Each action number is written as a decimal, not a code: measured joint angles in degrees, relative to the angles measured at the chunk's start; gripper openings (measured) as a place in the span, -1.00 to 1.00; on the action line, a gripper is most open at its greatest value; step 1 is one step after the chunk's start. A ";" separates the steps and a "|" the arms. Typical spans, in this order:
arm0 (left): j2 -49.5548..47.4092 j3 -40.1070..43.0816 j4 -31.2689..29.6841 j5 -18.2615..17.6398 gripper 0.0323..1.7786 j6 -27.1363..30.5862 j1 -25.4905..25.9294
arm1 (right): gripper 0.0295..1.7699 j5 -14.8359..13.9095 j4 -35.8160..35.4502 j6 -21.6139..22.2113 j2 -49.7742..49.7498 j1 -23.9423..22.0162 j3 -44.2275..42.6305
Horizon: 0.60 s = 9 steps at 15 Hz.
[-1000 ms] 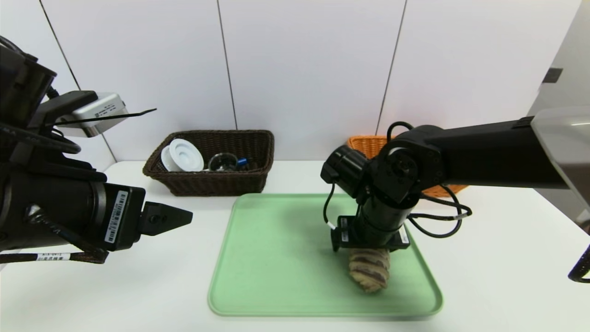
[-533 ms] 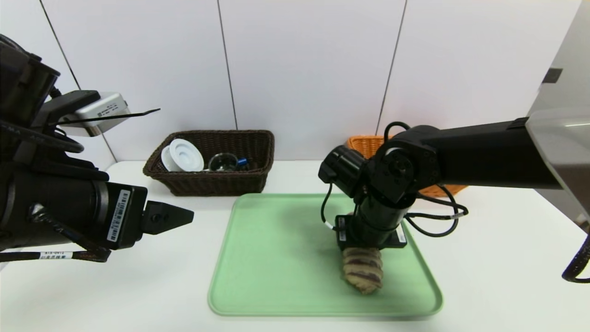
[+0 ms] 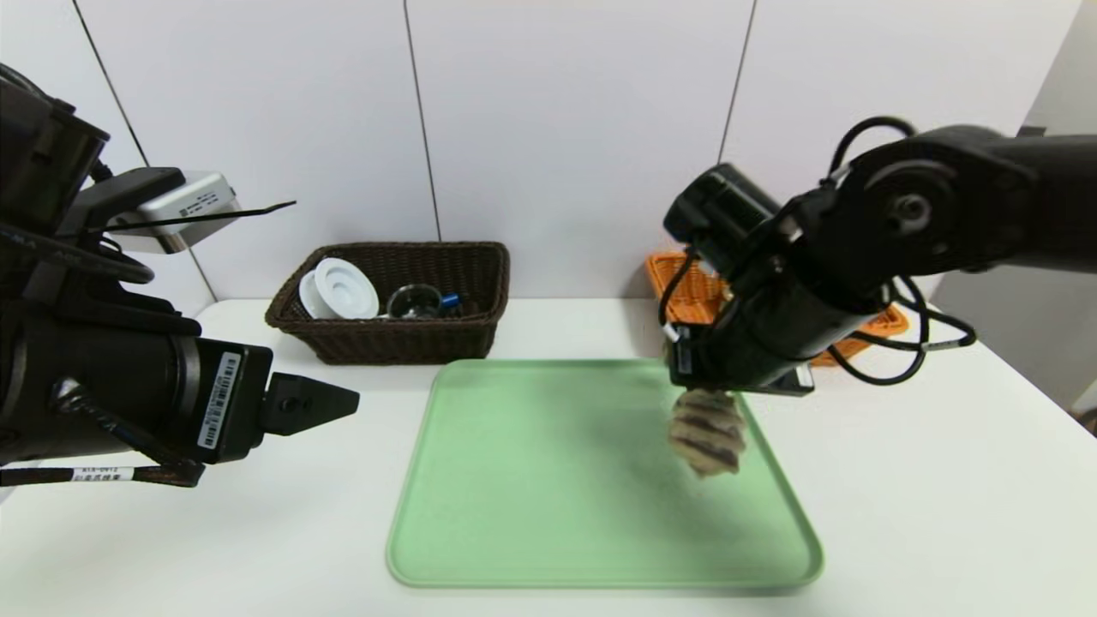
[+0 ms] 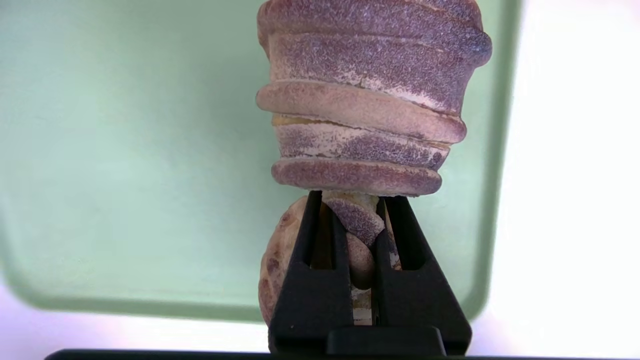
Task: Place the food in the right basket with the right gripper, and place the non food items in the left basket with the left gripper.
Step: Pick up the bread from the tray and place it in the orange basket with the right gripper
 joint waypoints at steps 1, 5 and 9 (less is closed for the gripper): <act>-0.09 0.09 0.05 -0.02 0.90 -0.02 0.00 | -0.85 -0.05 -0.04 -1.29 -1.84 -1.05 -1.74; -0.55 0.15 0.05 0.01 0.90 -0.02 -0.01 | -0.85 -0.63 -0.72 -10.28 -7.18 -6.72 -7.84; -0.91 0.09 0.02 0.01 0.90 0.09 -0.01 | -0.85 -5.34 -8.08 -24.28 -8.24 -11.82 -8.47</act>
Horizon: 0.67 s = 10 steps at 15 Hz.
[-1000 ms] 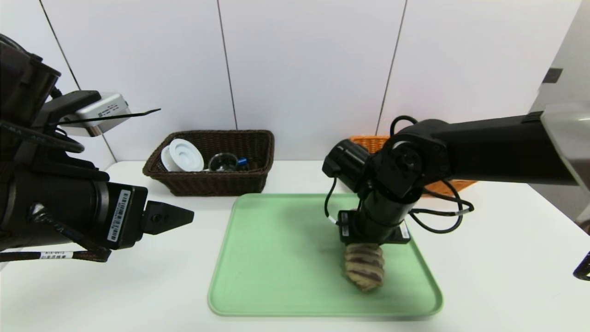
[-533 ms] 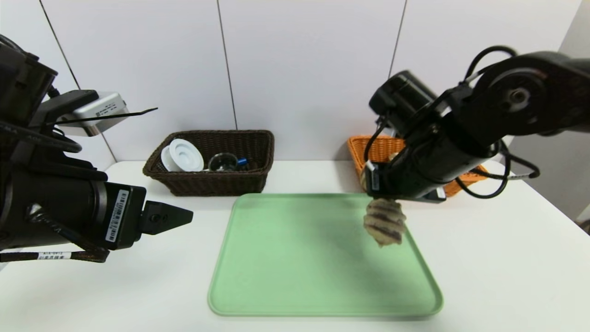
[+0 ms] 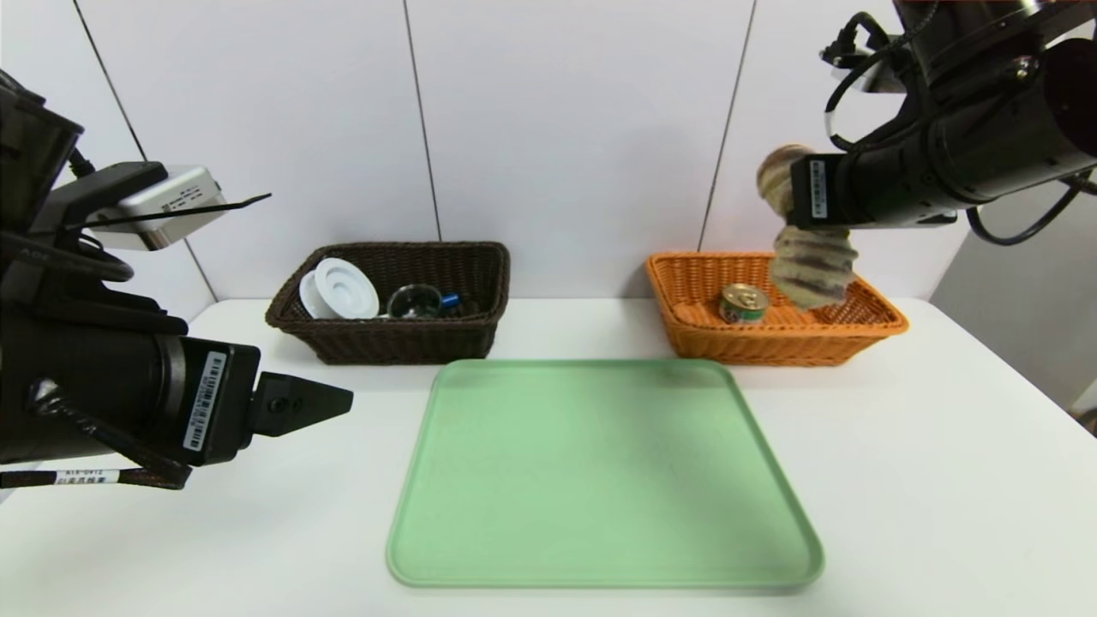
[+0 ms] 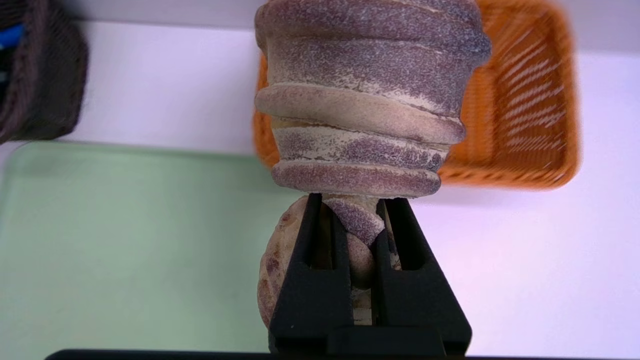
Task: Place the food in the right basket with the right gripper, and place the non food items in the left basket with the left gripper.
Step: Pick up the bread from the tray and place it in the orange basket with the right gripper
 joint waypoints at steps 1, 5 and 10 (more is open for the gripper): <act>-0.05 0.00 0.00 0.00 0.90 -0.05 0.00 | -0.85 -0.28 -2.54 -4.74 0.15 -1.49 0.52; -0.05 0.00 -0.09 0.00 0.90 -0.06 -0.02 | -0.85 -0.28 -12.85 -24.62 1.99 -4.68 6.18; -0.02 0.17 -0.09 0.00 0.90 -0.22 0.06 | -0.85 0.07 -24.09 -48.69 7.62 -6.62 12.63</act>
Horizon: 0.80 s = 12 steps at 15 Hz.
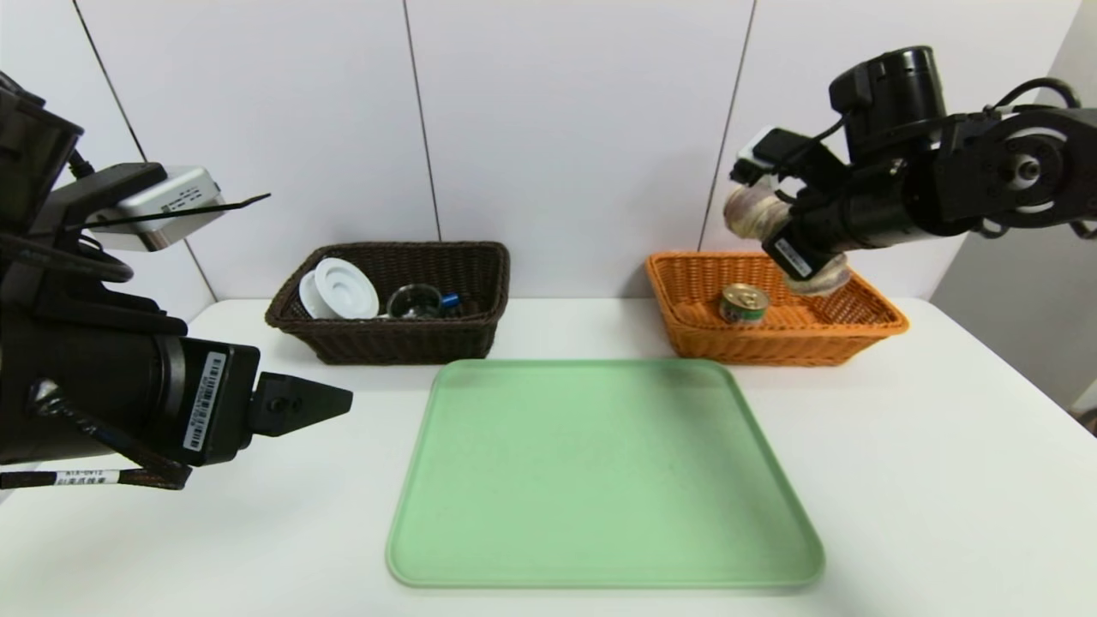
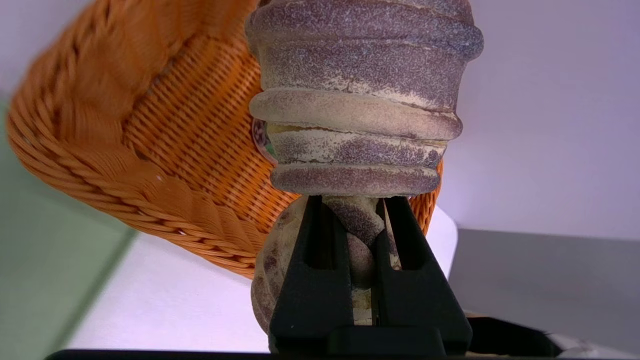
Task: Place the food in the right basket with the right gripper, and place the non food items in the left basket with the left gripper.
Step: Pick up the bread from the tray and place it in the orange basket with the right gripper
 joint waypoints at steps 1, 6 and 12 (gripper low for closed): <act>0.00 0.00 0.00 0.00 0.90 -0.06 0.06 | -0.85 0.02 -0.13 -3.39 1.12 -0.18 0.30; 0.22 0.07 -0.05 0.00 0.90 -0.16 0.15 | -0.85 -0.05 -2.80 -15.43 5.51 -1.82 0.49; 0.69 -0.06 -0.10 0.07 0.90 -0.22 0.13 | -0.24 0.22 -6.10 -17.23 10.00 -3.85 -1.71</act>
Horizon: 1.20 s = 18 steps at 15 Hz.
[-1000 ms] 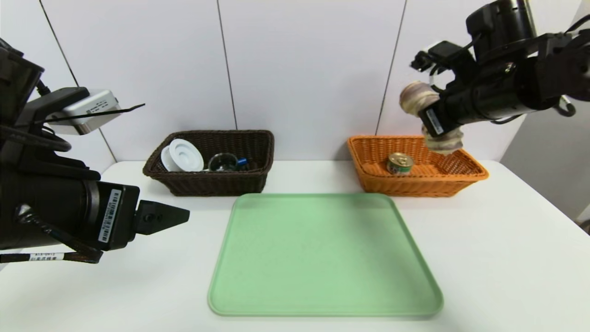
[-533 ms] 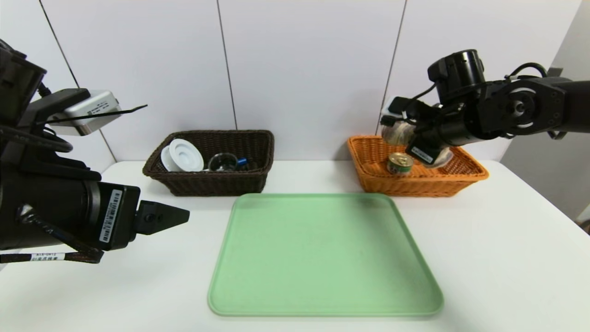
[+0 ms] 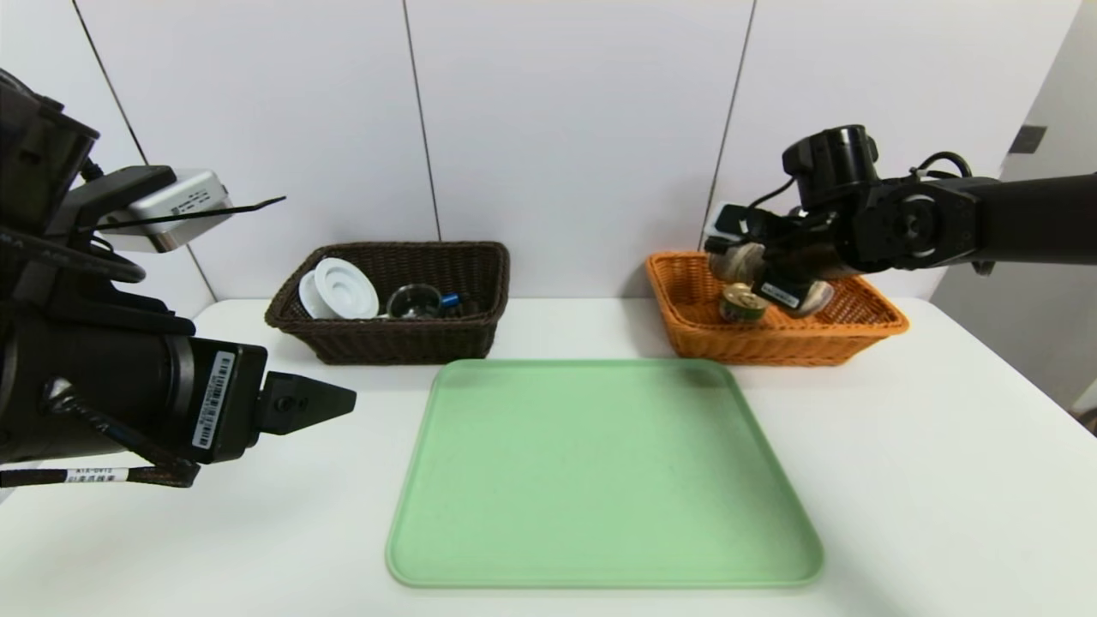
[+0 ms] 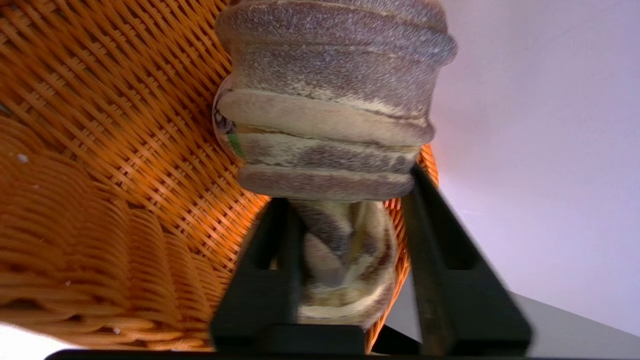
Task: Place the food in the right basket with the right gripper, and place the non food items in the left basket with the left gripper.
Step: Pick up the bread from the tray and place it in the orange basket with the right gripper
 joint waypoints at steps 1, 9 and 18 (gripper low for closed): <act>0.10 0.00 0.00 0.00 0.90 0.00 0.01 | -0.10 0.00 0.00 0.05 0.48 -0.11 -0.39; 0.13 -0.02 0.02 -0.02 0.90 -0.04 0.00 | 0.57 0.28 1.83 0.60 0.74 -1.11 -1.60; -0.72 0.57 0.10 -0.16 0.90 -0.20 0.01 | 0.82 3.89 14.84 5.03 -3.80 -1.49 -6.21</act>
